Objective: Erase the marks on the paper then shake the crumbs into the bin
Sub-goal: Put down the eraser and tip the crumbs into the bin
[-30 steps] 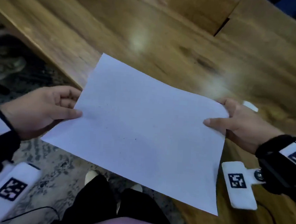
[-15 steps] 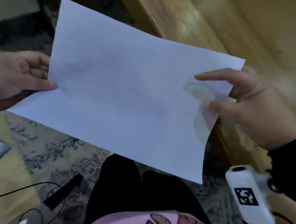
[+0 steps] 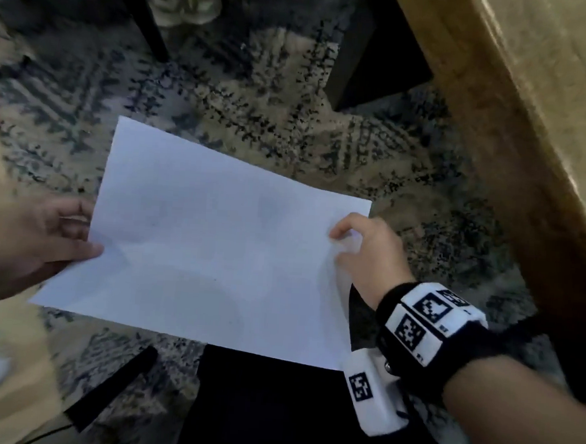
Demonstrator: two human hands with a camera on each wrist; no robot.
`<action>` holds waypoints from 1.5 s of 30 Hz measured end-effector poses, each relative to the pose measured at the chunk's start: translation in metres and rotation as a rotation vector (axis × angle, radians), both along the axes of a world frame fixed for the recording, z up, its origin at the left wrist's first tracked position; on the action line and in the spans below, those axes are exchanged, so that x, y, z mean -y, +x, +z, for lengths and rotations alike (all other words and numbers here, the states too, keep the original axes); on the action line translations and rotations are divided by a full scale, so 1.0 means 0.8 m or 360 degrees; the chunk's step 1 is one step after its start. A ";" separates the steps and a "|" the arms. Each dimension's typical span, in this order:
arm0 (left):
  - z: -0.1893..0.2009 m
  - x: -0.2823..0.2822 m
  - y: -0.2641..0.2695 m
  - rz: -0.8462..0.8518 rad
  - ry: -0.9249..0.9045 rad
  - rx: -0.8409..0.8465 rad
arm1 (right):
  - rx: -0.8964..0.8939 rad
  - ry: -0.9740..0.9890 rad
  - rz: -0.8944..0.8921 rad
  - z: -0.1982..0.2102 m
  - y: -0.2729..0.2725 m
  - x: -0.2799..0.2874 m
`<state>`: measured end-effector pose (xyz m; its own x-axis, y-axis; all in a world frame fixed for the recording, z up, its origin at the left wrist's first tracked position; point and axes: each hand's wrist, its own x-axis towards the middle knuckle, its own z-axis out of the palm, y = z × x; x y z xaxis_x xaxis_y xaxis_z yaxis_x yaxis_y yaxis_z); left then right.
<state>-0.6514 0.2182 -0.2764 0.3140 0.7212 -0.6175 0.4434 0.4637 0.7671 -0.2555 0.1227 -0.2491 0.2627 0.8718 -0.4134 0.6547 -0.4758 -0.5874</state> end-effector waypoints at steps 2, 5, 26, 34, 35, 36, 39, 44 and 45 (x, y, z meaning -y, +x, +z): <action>-0.001 0.004 0.031 0.0017 -0.0143 0.0087 | -0.0047 -0.0109 -0.0004 -0.042 -0.003 -0.004; -0.019 0.011 0.049 0.0066 -0.0448 0.0231 | -0.0066 -0.0241 -0.0020 -0.094 -0.007 -0.012; -0.093 0.050 0.194 0.0038 -0.0513 -0.0041 | 0.0153 -0.0764 0.0340 -0.279 0.030 -0.042; -0.100 0.047 0.233 0.0204 -0.0568 -0.0023 | -0.0496 -0.0618 0.0306 -0.226 -0.013 -0.021; -0.100 0.047 0.236 0.0225 -0.0570 0.0001 | -0.0632 -0.0573 0.0326 -0.216 -0.025 -0.021; -0.100 0.048 0.240 0.0244 -0.0579 0.0027 | -0.0721 -0.0540 0.0412 -0.208 -0.039 -0.019; -0.100 0.051 0.248 0.0276 -0.0640 0.0070 | -0.0760 -0.0542 0.0685 -0.212 -0.069 -0.010; -0.091 0.050 0.250 0.0288 -0.0769 0.0121 | -0.0329 -0.1003 0.0141 -0.267 -0.025 -0.008; -0.091 0.051 0.250 0.0294 -0.0773 0.0108 | -0.0297 -0.0943 0.0144 -0.269 -0.024 -0.009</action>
